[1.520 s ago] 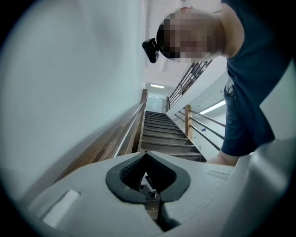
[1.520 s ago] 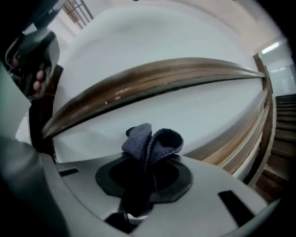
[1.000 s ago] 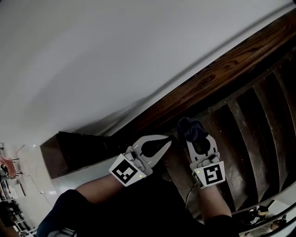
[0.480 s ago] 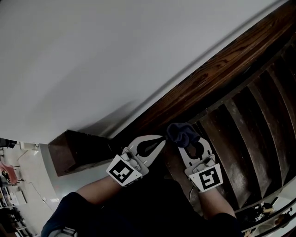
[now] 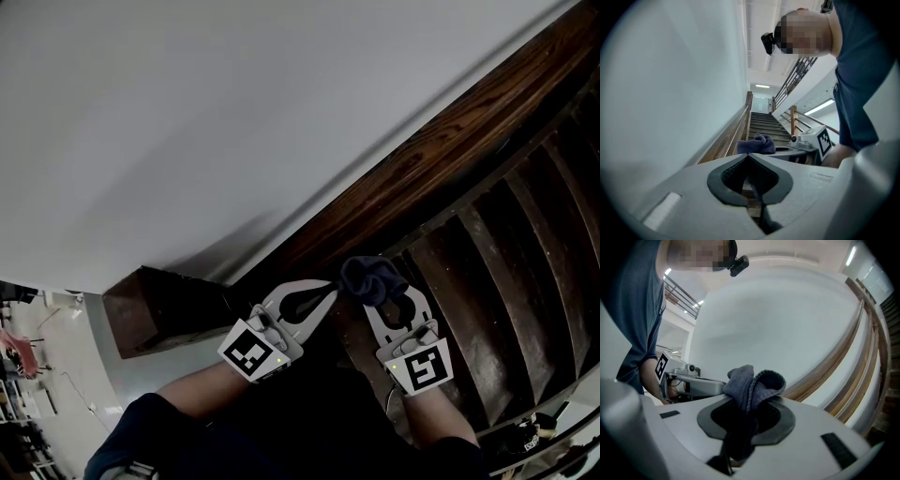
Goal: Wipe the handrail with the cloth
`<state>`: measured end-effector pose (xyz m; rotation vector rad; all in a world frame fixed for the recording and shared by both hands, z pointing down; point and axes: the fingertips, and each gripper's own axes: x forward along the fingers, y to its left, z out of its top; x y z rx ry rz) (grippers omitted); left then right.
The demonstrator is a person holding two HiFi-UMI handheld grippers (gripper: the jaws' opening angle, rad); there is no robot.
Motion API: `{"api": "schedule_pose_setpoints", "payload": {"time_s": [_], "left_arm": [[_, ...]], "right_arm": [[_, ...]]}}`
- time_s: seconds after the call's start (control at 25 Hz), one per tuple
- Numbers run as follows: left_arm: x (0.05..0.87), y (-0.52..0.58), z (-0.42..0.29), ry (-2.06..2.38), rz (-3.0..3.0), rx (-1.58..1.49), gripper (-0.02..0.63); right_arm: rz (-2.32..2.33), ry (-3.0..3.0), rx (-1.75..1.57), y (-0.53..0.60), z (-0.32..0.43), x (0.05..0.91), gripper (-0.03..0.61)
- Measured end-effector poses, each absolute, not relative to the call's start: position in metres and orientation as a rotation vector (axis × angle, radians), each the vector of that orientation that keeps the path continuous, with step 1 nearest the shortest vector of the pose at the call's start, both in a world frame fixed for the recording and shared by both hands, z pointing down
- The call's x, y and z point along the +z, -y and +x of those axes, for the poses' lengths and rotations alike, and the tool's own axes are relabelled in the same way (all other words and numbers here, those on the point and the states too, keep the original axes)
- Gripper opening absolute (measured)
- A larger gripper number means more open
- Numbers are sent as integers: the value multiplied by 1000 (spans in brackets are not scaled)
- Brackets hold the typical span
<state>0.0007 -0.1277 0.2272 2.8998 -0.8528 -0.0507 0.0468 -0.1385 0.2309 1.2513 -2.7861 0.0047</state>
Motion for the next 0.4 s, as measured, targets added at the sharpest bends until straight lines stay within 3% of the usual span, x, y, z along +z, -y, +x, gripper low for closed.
{"api": "schedule_pose_setpoints", "payload": {"time_s": [0.4], "left_arm": [[229, 136, -4, 823, 2913, -53, 5]], "right_arm": [[1237, 2769, 4, 145, 39, 234, 94]]}}
